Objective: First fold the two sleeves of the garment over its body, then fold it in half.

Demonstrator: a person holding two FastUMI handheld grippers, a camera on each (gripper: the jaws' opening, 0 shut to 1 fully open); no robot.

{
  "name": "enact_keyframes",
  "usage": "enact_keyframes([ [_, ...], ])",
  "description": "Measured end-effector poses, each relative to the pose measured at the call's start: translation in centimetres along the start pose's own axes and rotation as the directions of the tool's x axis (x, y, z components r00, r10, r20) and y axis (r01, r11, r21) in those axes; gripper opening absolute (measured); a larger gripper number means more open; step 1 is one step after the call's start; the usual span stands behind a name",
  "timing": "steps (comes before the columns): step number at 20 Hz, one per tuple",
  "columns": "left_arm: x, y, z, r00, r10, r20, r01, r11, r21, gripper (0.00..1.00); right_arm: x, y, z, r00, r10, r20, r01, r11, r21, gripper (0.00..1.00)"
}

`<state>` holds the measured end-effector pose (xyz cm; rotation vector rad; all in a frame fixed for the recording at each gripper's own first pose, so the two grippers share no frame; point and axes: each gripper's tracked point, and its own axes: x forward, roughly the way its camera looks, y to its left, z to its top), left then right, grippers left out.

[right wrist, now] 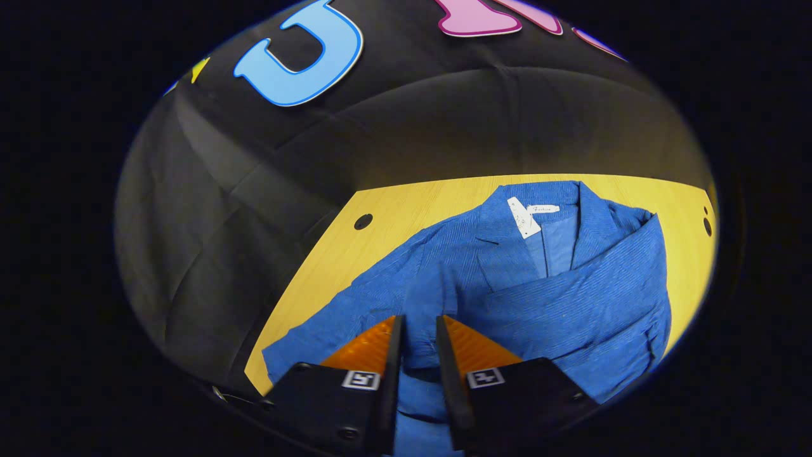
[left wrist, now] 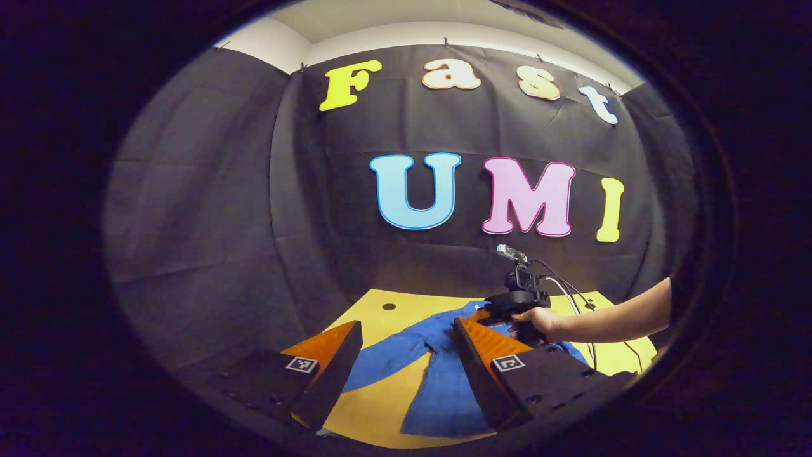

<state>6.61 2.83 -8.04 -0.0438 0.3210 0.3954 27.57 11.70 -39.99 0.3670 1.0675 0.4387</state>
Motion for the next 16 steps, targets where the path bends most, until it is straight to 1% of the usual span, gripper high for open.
enact_keyframes([
  [2,0.0,1.3,-0.9,1.000,0.023,-0.008,-0.023,0.999,-0.038,0.82,-0.4,-0.1,0.9,0.998,-0.025,0.050,0.026,0.999,-0.023,0.72],
  [4,0.7,2.5,-2.2,0.999,0.036,-0.029,-0.038,0.996,-0.082,0.82,-2.5,-0.3,1.7,0.994,-0.046,0.100,0.055,0.995,-0.088,0.89],
  [5,1.2,3.2,-2.9,0.998,0.041,-0.041,-0.045,0.994,-0.102,0.82,-3.9,-0.4,2.4,0.990,-0.054,0.130,0.070,0.991,-0.117,0.89],
  [6,2.0,3.8,-3.6,0.998,0.045,-0.049,-0.050,0.992,-0.115,0.82,-5.4,-0.5,2.9,0.983,-0.062,0.170,0.087,0.986,-0.142,0.97],
  [9,5.3,6.5,-6.6,0.992,0.084,-0.098,-0.093,0.991,-0.092,0.82,-11.6,-0.7,4.9,0.949,-0.076,0.306,0.136,0.974,-0.180,0.98],
  [10,6.4,7.5,-7.9,0.988,0.094,-0.121,-0.104,0.992,-0.077,0.82,-14.0,-0.6,5.4,0.933,-0.076,0.352,0.148,0.972,-0.184,0.98],
  [12,8.9,9.9,-11.0,0.972,0.119,-0.205,-0.135,0.989,-0.064,0.82,-18.9,-0.6,5.8,0.899,-0.086,0.430,0.186,0.963,-0.197,0.98],
  [13,10.1,10.9,-12.6,0.957,0.125,-0.262,-0.148,0.987,-0.067,0.83,-21.4,-0.7,6.1,0.880,-0.089,0.466,0.205,0.957,-0.205,0.98],
  [14,10.8,11.4,-14.6,0.928,0.126,-0.351,-0.160,0.984,-0.071,0.83,-24.0,-0.7,6.0,0.860,-0.090,0.503,0.229,0.948,-0.222,0.98],
  [15,11.7,11.9,-15.9,0.898,0.136,-0.418,-0.184,0.980,-0.076,0.84,-26.3,-0.9,6.2,0.837,-0.096,0.538,0.267,0.930,-0.250,0.98],
  [16,13.2,12.3,-17.5,0.868,0.148,-0.474,-0.207,0.976,-0.074,0.85,-28.4,-1.8,6.2,0.813,-0.123,0.569,0.325,0.906,-0.269,0.98],
])
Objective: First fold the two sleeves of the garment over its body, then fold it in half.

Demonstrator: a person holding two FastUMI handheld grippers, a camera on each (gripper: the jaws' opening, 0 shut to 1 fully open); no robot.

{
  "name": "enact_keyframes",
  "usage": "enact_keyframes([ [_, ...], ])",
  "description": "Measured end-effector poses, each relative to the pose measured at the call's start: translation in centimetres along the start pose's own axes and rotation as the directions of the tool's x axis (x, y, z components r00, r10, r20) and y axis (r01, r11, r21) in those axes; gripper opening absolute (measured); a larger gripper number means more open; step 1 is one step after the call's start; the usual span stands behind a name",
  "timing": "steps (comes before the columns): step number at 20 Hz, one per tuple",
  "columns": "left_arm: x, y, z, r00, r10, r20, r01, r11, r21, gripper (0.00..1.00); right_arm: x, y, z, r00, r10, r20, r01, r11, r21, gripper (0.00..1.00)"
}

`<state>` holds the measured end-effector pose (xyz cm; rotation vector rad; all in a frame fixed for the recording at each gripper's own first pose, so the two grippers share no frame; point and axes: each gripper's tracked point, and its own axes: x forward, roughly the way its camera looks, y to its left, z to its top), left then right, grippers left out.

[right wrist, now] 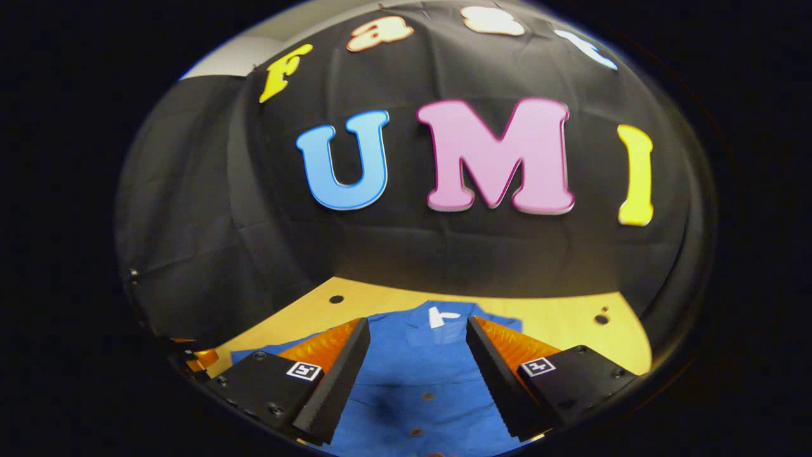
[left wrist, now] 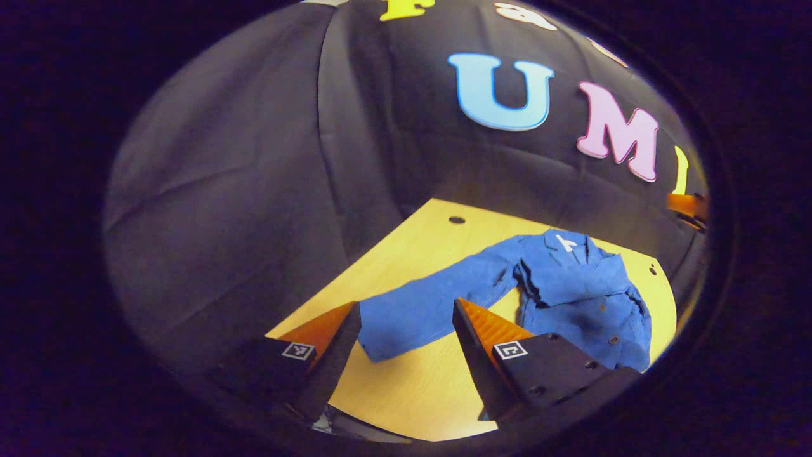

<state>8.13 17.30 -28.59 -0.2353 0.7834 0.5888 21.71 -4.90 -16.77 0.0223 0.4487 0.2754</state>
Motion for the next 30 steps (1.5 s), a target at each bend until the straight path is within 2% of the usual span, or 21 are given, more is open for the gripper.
enact_keyframes([
  [2,2.7,0.2,-1.2,0.993,0.037,-0.113,-0.040,0.999,-0.024,0.85,-3.1,-2.2,1.6,0.996,-0.072,0.056,0.076,0.995,-0.065,0.97],
  [5,5.5,0.6,-1.0,0.974,0.087,-0.210,-0.097,0.995,-0.034,0.85,-7.5,-4.8,3.3,0.983,-0.146,0.111,0.157,0.982,-0.101,0.96],
  [8,7.0,0.7,-0.9,0.936,0.123,-0.330,-0.147,0.988,-0.049,0.85,-10.4,-6.9,3.2,0.974,-0.198,0.111,0.212,0.969,-0.128,0.95],
  [9,7.6,0.5,-0.6,0.928,0.114,-0.356,-0.147,0.987,-0.065,0.86,-11.0,-7.5,3.1,0.970,-0.218,0.109,0.231,0.964,-0.129,0.95],
  [10,8.3,0.6,0.6,0.937,0.103,-0.334,-0.137,0.987,-0.079,0.88,-11.6,-8.0,2.8,0.967,-0.234,0.097,0.245,0.962,-0.122,0.96],
  [11,8.4,0.6,1.1,0.930,0.083,-0.357,-0.124,0.988,-0.093,0.84,-12.0,-8.4,2.4,0.965,-0.250,0.084,0.258,0.960,-0.111,0.96],
  [14,8.1,1.2,0.6,0.935,0.053,-0.352,-0.091,0.992,-0.092,0.84,-12.9,-9.3,1.4,0.957,-0.285,0.054,0.288,0.956,-0.060,0.96],
  [16,8.8,0.8,0.8,0.932,0.038,-0.360,-0.070,0.995,-0.078,0.72,-13.2,-9.7,0.4,0.953,-0.300,0.025,0.301,0.953,-0.028,0.96],
  [18,9.1,0.6,1.1,0.934,0.001,-0.357,-0.029,0.997,-0.073,0.43,-13.5,-10.0,-0.3,0.952,-0.306,0.010,0.306,0.952,-0.021,0.96],
  [20,8.8,-0.1,1.2,0.936,-0.056,-0.346,0.012,0.992,-0.126,0.15,-13.9,-10.4,-1.0,0.951,-0.309,-0.004,0.308,0.951,-0.031,0.96],
  [21,9.1,-0.5,1.4,0.937,-0.098,-0.335,0.049,0.987,-0.153,0.07,-14.0,-10.5,-1.1,0.951,-0.308,-0.008,0.307,0.951,-0.035,0.96],
  [22,9.0,-0.5,1.3,0.936,-0.119,-0.331,0.057,0.980,-0.190,0.07,-14.1,-10.5,-1.3,0.952,-0.307,-0.009,0.307,0.951,-0.041,0.96],
  [23,9.0,-0.7,1.4,0.935,-0.139,-0.326,0.068,0.973,-0.219,0.00,-14.2,-10.6,-1.4,0.951,-0.308,-0.012,0.307,0.951,-0.043,0.96],
  [26,8.3,-0.6,1.3,0.927,-0.155,-0.341,0.068,0.965,-0.253,0.00,-14.4,-10.9,-2.0,0.952,-0.304,-0.029,0.304,0.952,-0.025,0.96],
  [27,7.9,-0.9,2.1,0.933,-0.159,-0.323,0.077,0.965,-0.252,0.00,-14.5,-11.0,-2.2,0.952,-0.304,-0.036,0.303,0.953,-0.018,0.96],
  [30,6.1,-5.5,6.4,0.949,-0.233,-0.214,0.184,0.957,-0.224,0.00,-14.7,-11.9,-3.3,0.950,-0.307,-0.055,0.306,0.952,-0.021,0.96],
])
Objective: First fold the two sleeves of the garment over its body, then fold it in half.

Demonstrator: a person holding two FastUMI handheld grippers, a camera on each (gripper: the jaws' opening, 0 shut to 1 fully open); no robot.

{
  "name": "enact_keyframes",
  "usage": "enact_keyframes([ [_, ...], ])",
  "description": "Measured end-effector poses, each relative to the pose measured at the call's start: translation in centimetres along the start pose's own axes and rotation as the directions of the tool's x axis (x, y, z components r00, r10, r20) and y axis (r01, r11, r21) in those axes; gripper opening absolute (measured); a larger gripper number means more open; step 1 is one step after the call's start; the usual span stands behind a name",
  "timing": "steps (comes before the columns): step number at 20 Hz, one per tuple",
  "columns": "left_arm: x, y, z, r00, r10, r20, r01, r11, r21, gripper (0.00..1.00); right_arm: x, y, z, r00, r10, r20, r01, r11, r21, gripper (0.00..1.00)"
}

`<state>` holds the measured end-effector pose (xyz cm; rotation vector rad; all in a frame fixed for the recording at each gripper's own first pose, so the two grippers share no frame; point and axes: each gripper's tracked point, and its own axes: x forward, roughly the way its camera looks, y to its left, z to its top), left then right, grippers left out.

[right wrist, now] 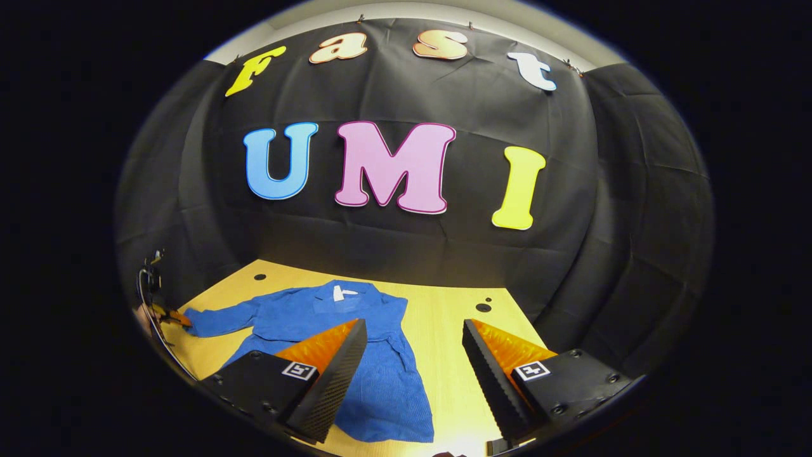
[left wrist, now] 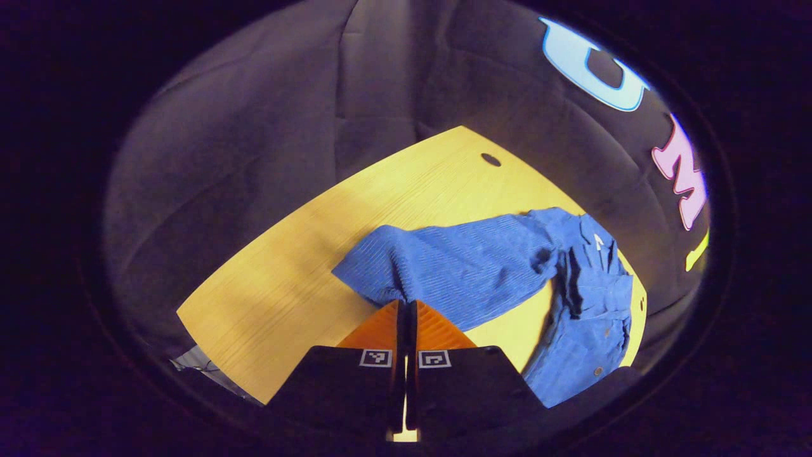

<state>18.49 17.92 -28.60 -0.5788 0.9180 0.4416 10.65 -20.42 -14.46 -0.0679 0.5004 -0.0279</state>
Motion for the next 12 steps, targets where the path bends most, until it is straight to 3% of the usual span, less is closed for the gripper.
enact_keyframes([
  [4,-1.5,-9.9,2.6,0.992,-0.096,0.084,0.083,0.986,0.146,0.00,0.3,-2.1,-1.2,1.000,-0.008,-0.020,0.009,1.000,0.013,0.96],
  [6,-2.2,-16.6,2.6,0.980,-0.183,0.083,0.162,0.964,0.211,0.00,0.4,-3.3,-2.0,0.999,-0.011,-0.036,0.013,0.999,0.044,0.96],
  [9,-2.8,-27.9,0.9,0.939,-0.342,0.043,0.317,0.907,0.276,0.00,1.0,-5.6,-3.6,0.998,-0.020,-0.063,0.024,0.997,0.074,0.96],
  [12,-2.0,-37.3,-2.0,0.897,-0.441,-0.019,0.418,0.835,0.357,0.00,0.8,-8.1,-4.7,0.996,-0.042,-0.083,0.049,0.996,0.076,0.96],
])
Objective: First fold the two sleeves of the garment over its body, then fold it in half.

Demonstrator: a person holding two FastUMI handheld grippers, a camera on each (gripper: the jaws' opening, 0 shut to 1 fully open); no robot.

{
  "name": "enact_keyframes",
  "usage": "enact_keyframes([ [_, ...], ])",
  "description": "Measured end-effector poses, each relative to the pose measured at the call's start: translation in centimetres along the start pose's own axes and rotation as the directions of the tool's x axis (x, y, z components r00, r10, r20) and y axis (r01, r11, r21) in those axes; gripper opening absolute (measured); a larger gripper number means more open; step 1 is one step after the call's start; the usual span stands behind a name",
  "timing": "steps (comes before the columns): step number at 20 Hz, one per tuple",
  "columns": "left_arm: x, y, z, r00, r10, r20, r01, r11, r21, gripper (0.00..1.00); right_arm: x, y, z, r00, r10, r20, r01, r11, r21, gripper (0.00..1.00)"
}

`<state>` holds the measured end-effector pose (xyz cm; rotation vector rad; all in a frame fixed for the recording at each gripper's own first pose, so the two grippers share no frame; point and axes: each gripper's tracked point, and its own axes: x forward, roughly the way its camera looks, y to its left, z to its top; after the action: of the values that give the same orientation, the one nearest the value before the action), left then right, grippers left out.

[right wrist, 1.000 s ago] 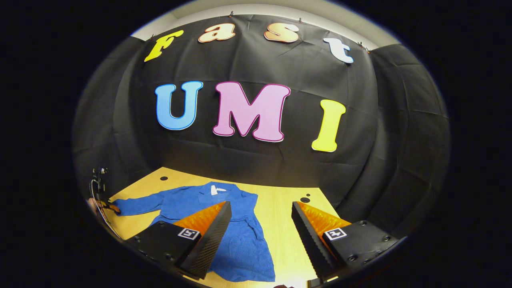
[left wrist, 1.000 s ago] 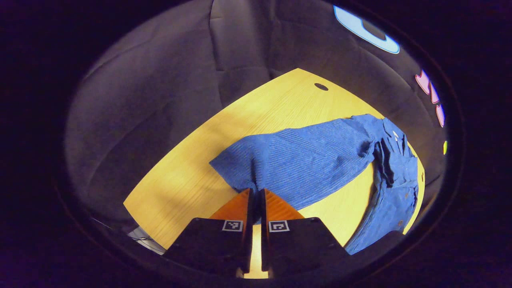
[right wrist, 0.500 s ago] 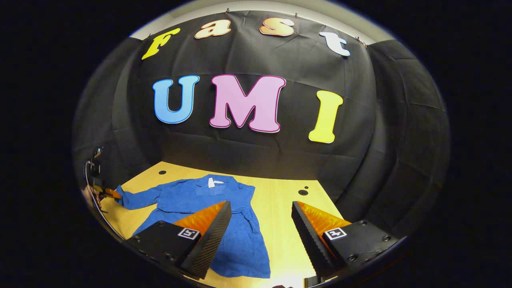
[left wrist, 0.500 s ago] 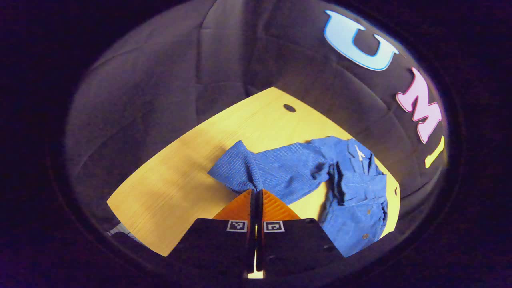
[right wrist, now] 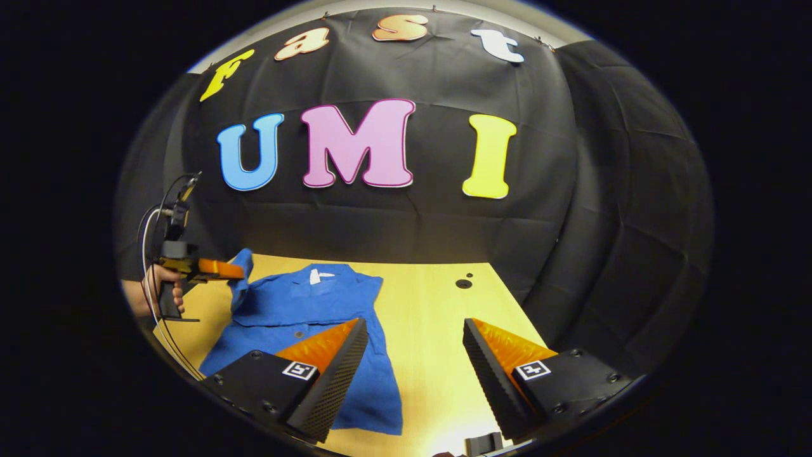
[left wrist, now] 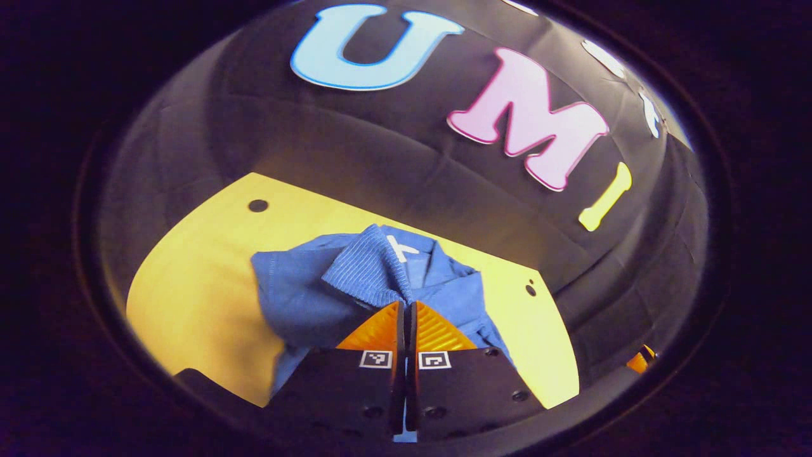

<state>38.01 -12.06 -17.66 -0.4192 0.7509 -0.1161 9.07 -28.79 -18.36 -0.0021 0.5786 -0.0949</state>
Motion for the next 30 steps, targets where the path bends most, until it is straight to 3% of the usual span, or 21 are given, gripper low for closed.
enact_keyframes([
  [3,4.0,-8.0,-0.2,0.994,-0.107,-0.018,0.107,0.994,0.026,0.00,-0.8,-2.9,-0.9,1.000,-0.018,-0.017,0.019,1.000,0.015,0.96],
  [6,7.2,-12.8,-0.7,0.991,-0.130,-0.022,0.131,0.991,0.032,0.05,-1.6,-4.4,-2.4,0.998,-0.025,-0.059,0.030,0.996,0.080,0.96],
  [9,7.6,-14.2,-1.4,0.992,-0.122,0.008,0.122,0.992,0.038,0.84,-1.6,-3.0,-3.2,0.998,0.018,-0.067,-0.007,0.987,0.161,0.97],
  [12,4.5,-11.2,-3.0,0.998,-0.054,0.044,0.051,0.997,0.054,0.85,-0.2,-0.6,-5.8,0.990,0.089,-0.113,-0.072,0.987,0.145,0.97],
  [16,-2.6,-3.5,-6.6,0.996,0.066,0.068,-0.070,0.996,0.054,0.85,2.0,3.5,-9.2,0.957,0.203,-0.209,-0.179,0.975,0.130,0.97],
  [19,-8.2,3.3,-11.1,0.985,0.169,0.023,-0.170,0.980,0.099,0.81,2.8,5.7,-11.9,0.918,0.267,-0.294,-0.239,0.963,0.127,0.98],
  [21,-11.1,6.5,-14.5,0.977,0.212,-0.037,-0.206,0.971,0.122,0.85,3.4,6.1,-13.8,0.897,0.276,-0.345,-0.247,0.961,0.129,0.98],
  [22,-12.0,8.2,-16.4,0.967,0.244,-0.072,-0.234,0.964,0.123,0.81,3.5,6.3,-15.1,0.881,0.277,-0.384,-0.245,0.961,0.131,0.98],
  [24,-13.7,11.3,-19.4,0.938,0.320,-0.137,-0.303,0.944,0.129,0.85,3.7,6.3,-17.6,0.845,0.263,-0.466,-0.231,0.965,0.125,0.98],
  [27,-14.7,15.0,-22.5,0.864,0.449,-0.231,-0.413,0.891,0.188,0.85,3.9,5.7,-21.2,0.798,0.214,-0.563,-0.213,0.975,0.067,0.99],
  [28,-14.5,15.8,-23.9,0.840,0.470,-0.270,-0.429,0.881,0.198,0.82,3.7,5.6,-22.1,0.780,0.214,-0.588,-0.212,0.974,0.074,0.99],
  [30,-14.4,15.5,-25.1,0.831,0.439,-0.342,-0.410,0.899,0.157,0.85,3.3,5.9,-23.5,0.748,0.211,-0.630,-0.203,0.975,0.087,0.99],
])
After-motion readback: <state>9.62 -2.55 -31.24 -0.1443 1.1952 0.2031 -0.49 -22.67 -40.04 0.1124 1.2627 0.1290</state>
